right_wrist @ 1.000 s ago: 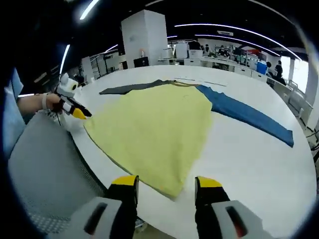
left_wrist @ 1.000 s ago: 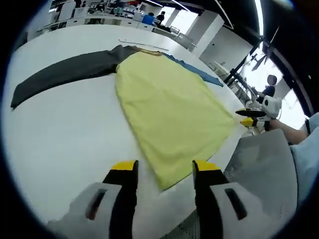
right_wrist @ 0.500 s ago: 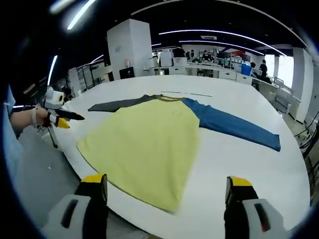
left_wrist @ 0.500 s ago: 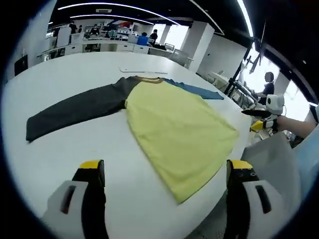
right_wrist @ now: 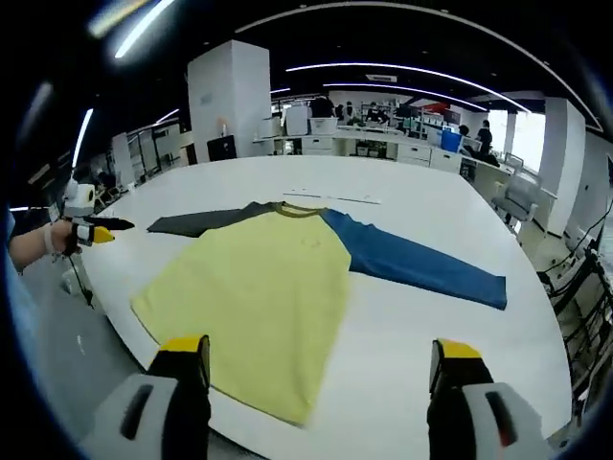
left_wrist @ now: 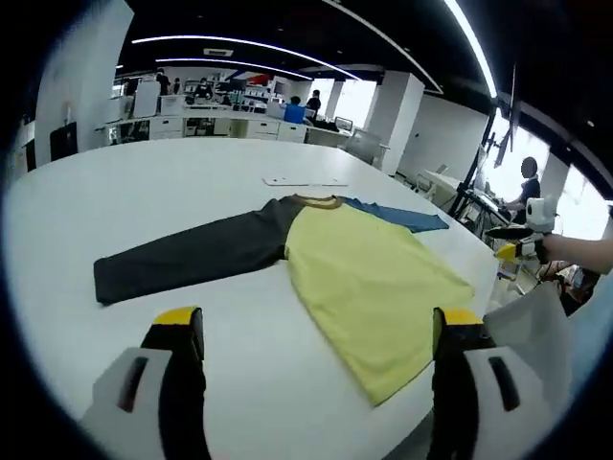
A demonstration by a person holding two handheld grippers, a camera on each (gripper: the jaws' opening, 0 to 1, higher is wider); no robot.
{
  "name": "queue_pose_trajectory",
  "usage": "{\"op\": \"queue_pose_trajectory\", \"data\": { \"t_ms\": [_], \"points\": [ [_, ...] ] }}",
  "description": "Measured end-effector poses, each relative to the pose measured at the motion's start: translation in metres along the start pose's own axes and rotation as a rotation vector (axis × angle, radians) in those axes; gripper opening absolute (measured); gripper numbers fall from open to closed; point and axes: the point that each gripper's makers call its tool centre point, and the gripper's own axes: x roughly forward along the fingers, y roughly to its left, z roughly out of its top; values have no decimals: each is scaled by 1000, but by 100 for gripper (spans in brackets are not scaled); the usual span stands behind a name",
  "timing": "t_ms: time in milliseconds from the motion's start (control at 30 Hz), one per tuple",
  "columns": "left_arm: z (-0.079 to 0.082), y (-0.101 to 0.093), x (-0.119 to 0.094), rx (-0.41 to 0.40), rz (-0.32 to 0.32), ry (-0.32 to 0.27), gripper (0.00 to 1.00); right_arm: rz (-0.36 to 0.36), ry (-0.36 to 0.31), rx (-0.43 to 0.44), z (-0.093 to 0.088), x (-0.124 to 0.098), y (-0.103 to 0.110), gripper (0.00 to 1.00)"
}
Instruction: Fold the garment on the visible template until the final outline fits inside the template.
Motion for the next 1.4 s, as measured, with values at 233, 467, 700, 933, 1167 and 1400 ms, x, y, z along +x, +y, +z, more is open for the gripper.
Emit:
{"op": "queue_pose_trajectory", "data": {
  "t_ms": [233, 467, 700, 933, 1167, 1400],
  "points": [
    [8, 5, -5, -5, 78, -34, 94, -64, -28, 58, 9, 6, -59, 87],
    [23, 16, -6, 17, 215, -76, 90, -211, -25, 123, -4, 23, -151, 74],
    [28, 18, 3, 8, 272, -77, 86, -369, -13, 187, -12, 38, -223, 56],
    [32, 21, 13, 9, 319, -84, 82, -459, -39, 337, -10, 67, -290, 32],
    [29, 25, 21, 23, 327, -63, 81, -474, -19, 399, -29, 97, -318, 24],
    [24, 31, 22, 18, 334, -48, 81, -443, 22, 402, -42, 113, -311, 18]
  ]
}}
